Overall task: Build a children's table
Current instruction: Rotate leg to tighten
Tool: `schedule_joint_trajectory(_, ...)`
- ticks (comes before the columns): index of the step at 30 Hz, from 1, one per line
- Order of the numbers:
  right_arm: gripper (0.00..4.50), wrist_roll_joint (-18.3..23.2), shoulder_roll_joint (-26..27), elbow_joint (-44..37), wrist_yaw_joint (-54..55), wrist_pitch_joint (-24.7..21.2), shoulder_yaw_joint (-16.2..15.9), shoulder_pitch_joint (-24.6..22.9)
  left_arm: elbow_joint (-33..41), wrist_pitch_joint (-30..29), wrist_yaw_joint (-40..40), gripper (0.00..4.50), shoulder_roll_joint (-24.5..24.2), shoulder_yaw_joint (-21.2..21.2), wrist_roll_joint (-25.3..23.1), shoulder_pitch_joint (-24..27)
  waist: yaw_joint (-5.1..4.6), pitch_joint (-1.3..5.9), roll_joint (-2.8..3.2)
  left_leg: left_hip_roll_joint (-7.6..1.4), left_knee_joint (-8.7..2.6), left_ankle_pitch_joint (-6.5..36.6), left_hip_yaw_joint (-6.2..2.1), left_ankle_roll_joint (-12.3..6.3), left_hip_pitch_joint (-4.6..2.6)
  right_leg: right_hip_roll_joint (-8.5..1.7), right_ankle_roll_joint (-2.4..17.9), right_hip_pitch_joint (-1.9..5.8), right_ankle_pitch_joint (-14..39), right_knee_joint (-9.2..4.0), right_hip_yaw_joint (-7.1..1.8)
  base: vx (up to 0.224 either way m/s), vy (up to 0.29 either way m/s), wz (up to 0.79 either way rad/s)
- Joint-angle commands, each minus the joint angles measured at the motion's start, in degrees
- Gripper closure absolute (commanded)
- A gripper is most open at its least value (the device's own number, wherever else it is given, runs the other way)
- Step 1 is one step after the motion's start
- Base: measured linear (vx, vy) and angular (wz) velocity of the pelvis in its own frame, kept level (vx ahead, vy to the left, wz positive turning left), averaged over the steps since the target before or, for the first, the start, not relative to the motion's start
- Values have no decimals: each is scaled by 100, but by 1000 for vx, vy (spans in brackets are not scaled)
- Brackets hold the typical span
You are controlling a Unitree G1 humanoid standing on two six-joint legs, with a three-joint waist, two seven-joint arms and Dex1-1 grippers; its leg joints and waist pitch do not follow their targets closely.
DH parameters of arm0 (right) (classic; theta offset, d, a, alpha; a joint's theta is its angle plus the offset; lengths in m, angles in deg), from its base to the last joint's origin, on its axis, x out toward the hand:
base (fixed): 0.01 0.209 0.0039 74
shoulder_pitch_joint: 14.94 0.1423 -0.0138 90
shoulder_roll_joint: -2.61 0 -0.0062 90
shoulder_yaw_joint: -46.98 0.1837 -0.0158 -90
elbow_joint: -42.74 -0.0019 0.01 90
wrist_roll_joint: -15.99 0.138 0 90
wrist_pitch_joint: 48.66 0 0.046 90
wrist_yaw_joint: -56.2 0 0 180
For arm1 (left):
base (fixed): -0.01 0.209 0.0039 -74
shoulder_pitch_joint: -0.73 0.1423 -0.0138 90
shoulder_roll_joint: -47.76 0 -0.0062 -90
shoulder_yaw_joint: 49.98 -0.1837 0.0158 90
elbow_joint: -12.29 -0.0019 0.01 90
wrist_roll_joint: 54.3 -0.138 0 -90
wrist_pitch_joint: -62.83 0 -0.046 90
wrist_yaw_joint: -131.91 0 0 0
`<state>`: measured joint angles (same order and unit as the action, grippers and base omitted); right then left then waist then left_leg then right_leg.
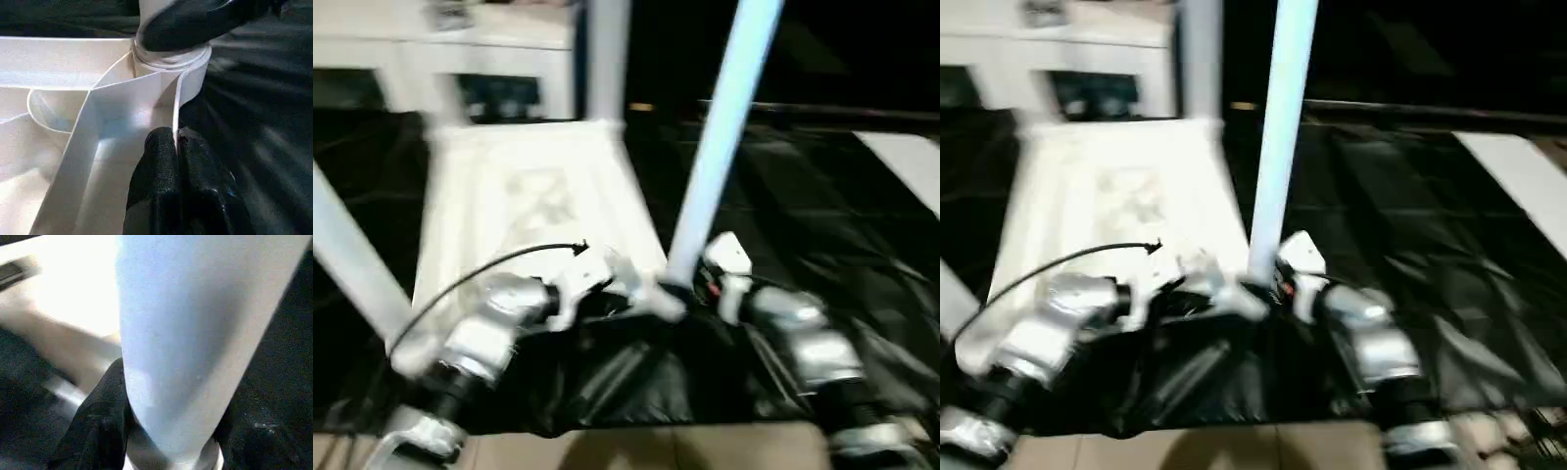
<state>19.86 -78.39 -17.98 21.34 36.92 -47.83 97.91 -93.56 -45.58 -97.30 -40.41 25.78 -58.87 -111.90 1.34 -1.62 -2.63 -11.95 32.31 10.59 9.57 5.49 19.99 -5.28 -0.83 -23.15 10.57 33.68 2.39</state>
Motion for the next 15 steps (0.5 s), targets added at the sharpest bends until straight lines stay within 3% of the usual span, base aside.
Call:
schedule_joint_trajectory(1, 257, -345, 404, 312, 691, -218, -240, -29, 297, -309, 531, 450, 416, -173, -27, 135, -19, 180, 52, -49, -448, 2440, -44, 127, 16, -180, 416, 123, 3286, -591, -84, 0, 0, 0)
schedule_joint_trajectory(2, 257, -399, 707, 404, 1133, -283, -211, 72, 547, -475, 674, 450, 656, -318, -61, 235, -47, 160, 96, -46, -460, 2492, -51, 122, 21, -171, 429, 113, 3193, -596, -82, 0, 0, 0)
schedule_joint_trajectory(4, 257, -402, 1063, 480, 1469, -240, -210, 221, 823, -632, 724, 450, 899, -557, -85, 348, -126, 171, 82, -48, -474, 2548, -64, 143, 38, -154, 470, 129, 3049, -580, -64, 0, 0, 0)
schedule_joint_trajectory(6, 257, -400, 1175, 481, 1479, -143, -260, 281, 889, -670, 707, 450, 950, -657, -83, 365, -172, 174, 106, -46, -474, 2595, -66, 112, 49, -142, 504, 129, 2831, -574, -69, 0, 0, 0)
schedule_joint_trajectory(7, 257, -388, 1215, 466, 1429, -100, -280, 304, 910, -692, 703, 450, 954, -684, -99, 361, -184, 173, 101, -38, -455, 2676, -42, 54, 24, -125, 550, 98, 2692, -585, -85, 0, 0, 0)
schedule_joint_trajectory(8, 257, -331, 1218, 448, 1346, -106, -262, 309, 893, -677, 696, 450, 935, -680, -112, 347, -177, 179, 97, -31, -447, 2667, -33, 20, 14, -123, 562, 93, 2658, -590, -93, 0, 0, 0)
schedule_joint_trajectory(11, 187, -101, 1155, 368, 1129, -180, -168, 305, 845, -560, 620, 450, 814, -652, -107, 299, -160, 183, 106, -38, -456, 2506, -21, -49, 42, -133, 626, 125, 2449, -559, -111, 0, 0, 0)
schedule_joint_trajectory(15, 167, -168, 886, 247, 905, -154, -181, 261, 873, -428, 436, 450, 623, -583, -64, 309, -141, 197, 112, -46, -453, 2354, -1, -70, 46, -137, 715, 142, 2266, -543, -121, 0, 0, 0)
